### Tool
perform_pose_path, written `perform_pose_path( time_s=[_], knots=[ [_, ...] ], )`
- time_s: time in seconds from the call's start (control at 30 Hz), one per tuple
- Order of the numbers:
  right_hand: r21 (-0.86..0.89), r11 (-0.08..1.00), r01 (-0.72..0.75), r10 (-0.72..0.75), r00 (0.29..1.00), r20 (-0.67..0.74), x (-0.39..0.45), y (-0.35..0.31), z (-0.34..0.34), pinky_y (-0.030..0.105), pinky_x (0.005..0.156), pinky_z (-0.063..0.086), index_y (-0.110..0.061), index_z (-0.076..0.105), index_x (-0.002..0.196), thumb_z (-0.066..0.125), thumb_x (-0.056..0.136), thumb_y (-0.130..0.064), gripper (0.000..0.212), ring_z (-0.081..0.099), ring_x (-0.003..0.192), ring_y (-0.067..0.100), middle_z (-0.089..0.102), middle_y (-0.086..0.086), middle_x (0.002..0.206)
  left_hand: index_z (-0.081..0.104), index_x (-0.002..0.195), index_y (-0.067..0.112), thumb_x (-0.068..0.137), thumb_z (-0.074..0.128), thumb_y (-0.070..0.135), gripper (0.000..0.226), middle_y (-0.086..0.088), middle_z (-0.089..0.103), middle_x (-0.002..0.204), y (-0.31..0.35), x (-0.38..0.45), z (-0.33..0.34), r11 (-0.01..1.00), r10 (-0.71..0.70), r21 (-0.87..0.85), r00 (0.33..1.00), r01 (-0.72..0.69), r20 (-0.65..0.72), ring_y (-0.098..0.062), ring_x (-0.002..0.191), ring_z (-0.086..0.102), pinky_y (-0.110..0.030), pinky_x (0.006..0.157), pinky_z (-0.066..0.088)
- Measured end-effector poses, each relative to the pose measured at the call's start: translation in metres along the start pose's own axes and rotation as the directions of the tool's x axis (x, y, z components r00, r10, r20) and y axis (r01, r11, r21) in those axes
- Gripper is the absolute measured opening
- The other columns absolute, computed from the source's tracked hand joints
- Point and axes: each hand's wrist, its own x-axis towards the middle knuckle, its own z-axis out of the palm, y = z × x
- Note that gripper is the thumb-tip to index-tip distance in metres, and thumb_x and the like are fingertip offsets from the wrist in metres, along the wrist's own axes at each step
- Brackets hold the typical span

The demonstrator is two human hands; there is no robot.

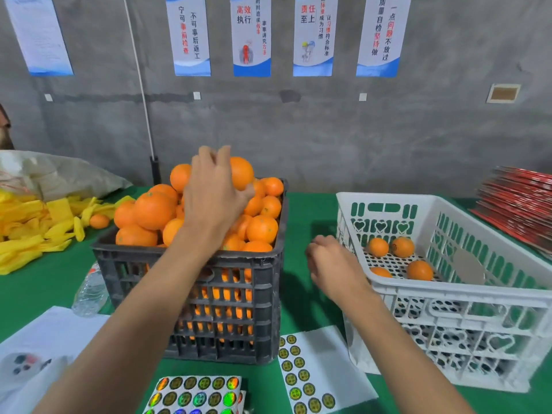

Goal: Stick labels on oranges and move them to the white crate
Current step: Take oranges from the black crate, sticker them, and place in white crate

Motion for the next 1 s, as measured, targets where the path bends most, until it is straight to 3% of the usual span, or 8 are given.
perform_pose_path(
  time_s=[0.13,0.23,0.33,0.43,0.53,0.67,0.9,1.0],
  knots=[
    [0.112,0.994,0.01,-0.054,0.915,0.4,-0.026,-0.018,0.054,0.045,0.088,0.057,-0.003,0.069,0.11,0.053,0.093,-0.001,0.023,0.067,0.096,0.036,0.067,0.016,0.108,0.058,0.128,0.01,0.079,0.074,0.036,0.058,-0.013,0.045,0.121,0.024,-0.033,0.032,0.992,0.113,-0.058,0.991,-0.109,0.067,-0.032,0.112,0.05,-0.038,0.069,0.046],
    [0.274,0.96,-0.06,-0.095,0.849,0.519,-0.06,-0.012,0.099,0.049,0.095,0.054,-0.007,0.069,0.113,0.055,0.099,-0.016,0.022,0.066,0.099,0.028,0.07,0.012,0.11,0.058,0.129,0.009,0.077,0.077,0.034,0.06,-0.014,0.044,0.121,0.027,-0.039,0.041,0.987,0.082,-0.144,0.995,-0.072,0.064,-0.034,0.11,0.05,-0.036,0.073,0.042],
    [0.285,0.958,0.027,-0.161,0.874,0.458,-0.085,0.002,0.134,0.04,0.107,0.042,-0.019,0.063,0.134,0.048,0.103,-0.04,0.04,0.049,0.122,0.019,0.058,-0.001,0.139,0.056,0.131,0.006,0.077,0.078,0.031,0.063,-0.016,0.042,0.122,0.026,-0.038,0.042,0.982,0.085,-0.176,0.994,-0.071,0.072,-0.036,0.112,0.048,-0.039,0.084,0.043],
    [0.392,0.918,-0.063,-0.097,0.922,0.374,-0.097,0.013,0.154,0.027,0.111,0.032,-0.025,0.058,0.143,0.046,0.102,-0.055,0.052,0.039,0.126,0.006,0.049,-0.014,0.147,0.054,0.133,0.006,0.078,0.079,0.031,0.065,-0.016,0.041,0.124,0.026,-0.039,0.042,0.978,0.09,-0.194,0.992,-0.073,0.084,-0.035,0.115,0.046,-0.041,0.088,0.044],
    [0.472,0.864,-0.174,0.006,0.942,0.336,-0.096,0.02,0.165,0.021,0.109,0.028,-0.022,0.062,0.138,0.057,0.096,-0.056,0.054,0.039,0.123,0.0,0.05,-0.02,0.136,0.054,0.134,0.007,0.08,0.079,0.032,0.065,-0.016,0.041,0.123,0.024,-0.041,0.042,0.973,0.081,-0.224,0.995,-0.065,0.066,-0.033,0.115,0.045,-0.04,0.09,0.044],
    [0.546,0.783,-0.298,0.112,0.931,0.347,-0.09,0.024,0.174,0.021,0.105,0.039,-0.017,0.072,0.125,0.069,0.094,-0.042,0.04,0.049,0.111,-0.003,0.051,-0.022,0.117,0.056,0.133,0.007,0.079,0.079,0.032,0.064,-0.015,0.042,0.122,0.023,-0.042,0.044,0.967,0.042,-0.252,0.998,-0.03,0.042,-0.032,0.117,0.045,-0.037,0.095,0.042],
    [0.549,0.787,-0.282,0.124,0.944,0.306,-0.085,0.03,0.185,0.025,0.094,0.048,-0.021,0.08,0.105,0.066,0.096,-0.033,0.02,0.058,0.095,-0.003,0.052,-0.028,0.102,0.056,0.133,0.008,0.079,0.081,0.033,0.065,-0.014,0.042,0.123,0.021,-0.043,0.047,0.963,0.035,-0.269,0.999,-0.027,0.023,-0.031,0.118,0.045,-0.037,0.096,0.043],
    [0.524,0.817,-0.239,0.098,0.954,0.283,-0.087,0.028,0.18,0.02,0.085,0.042,-0.026,0.077,0.109,0.063,0.096,-0.044,0.027,0.056,0.087,-0.004,0.049,-0.029,0.101,0.055,0.135,0.008,0.079,0.081,0.033,0.067,-0.012,0.041,0.124,0.02,-0.043,0.048,0.959,0.023,-0.285,1.0,-0.017,0.019,-0.029,0.118,0.045,-0.036,0.095,0.044]
  ],
)
